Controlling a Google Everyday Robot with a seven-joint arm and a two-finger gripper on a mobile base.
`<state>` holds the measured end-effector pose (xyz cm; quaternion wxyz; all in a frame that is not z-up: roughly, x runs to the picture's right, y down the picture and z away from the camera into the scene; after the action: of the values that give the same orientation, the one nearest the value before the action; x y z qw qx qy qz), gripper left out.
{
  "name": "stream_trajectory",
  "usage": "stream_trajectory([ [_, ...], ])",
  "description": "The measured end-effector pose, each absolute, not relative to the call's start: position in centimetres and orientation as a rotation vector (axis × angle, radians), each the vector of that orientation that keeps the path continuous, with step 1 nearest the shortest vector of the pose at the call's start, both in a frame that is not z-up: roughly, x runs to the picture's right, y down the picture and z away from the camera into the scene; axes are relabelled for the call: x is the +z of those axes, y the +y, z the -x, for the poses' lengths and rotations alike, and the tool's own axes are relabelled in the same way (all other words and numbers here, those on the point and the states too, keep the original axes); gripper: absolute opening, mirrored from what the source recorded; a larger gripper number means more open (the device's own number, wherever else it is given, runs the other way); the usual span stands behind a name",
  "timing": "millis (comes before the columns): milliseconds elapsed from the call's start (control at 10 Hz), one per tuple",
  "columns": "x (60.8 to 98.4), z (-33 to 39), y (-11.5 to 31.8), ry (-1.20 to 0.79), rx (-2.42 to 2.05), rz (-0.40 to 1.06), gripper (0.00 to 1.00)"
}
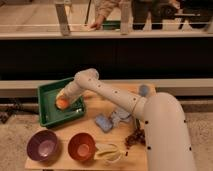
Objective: Place apple in tray
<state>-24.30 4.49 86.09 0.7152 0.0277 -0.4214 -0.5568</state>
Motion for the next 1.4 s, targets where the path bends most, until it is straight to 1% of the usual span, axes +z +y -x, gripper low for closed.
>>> stream_trajectory([
  [1400, 85.6, 24.65, 4.83, -0.973, -1.27, -0.04, 0.8],
])
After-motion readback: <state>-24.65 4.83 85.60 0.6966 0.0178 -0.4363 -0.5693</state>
